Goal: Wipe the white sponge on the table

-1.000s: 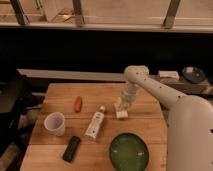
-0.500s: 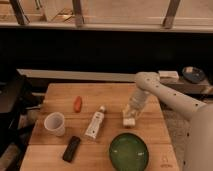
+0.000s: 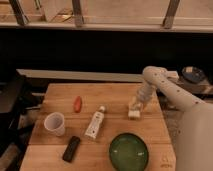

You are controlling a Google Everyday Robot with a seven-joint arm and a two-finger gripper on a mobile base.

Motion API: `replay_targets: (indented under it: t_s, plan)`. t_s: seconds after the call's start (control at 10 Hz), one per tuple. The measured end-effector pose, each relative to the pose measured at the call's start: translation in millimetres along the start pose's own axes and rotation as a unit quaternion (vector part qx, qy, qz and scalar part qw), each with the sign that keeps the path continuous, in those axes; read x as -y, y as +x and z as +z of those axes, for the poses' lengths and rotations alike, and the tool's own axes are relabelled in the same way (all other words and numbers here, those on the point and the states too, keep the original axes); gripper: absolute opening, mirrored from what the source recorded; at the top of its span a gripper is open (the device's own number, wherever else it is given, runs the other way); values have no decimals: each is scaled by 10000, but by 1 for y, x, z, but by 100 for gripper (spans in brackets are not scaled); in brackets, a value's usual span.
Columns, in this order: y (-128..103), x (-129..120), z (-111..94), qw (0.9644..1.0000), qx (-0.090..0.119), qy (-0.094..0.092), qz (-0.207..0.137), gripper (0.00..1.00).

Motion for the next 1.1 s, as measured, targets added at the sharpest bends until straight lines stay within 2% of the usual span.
replay_targets:
  t_s: [0.3,0.4,0.6,0.7,0.9,1.0,1.1]
  plan:
    - [-18,-42,9,9986,-47,-90,-522,0]
    - [-14,-59,15,9971,-127,-119,-741,0]
    - [4,-76,22,9945,-266,-174,-999,0]
    - [20,-78,26,9936,-351,-190,-1058,0]
    - [49,-66,28,9947,-504,-281,-850,0]
    - [58,-52,27,9960,-540,-280,-647,0]
    - [59,-30,24,9977,-513,-199,-403,0]
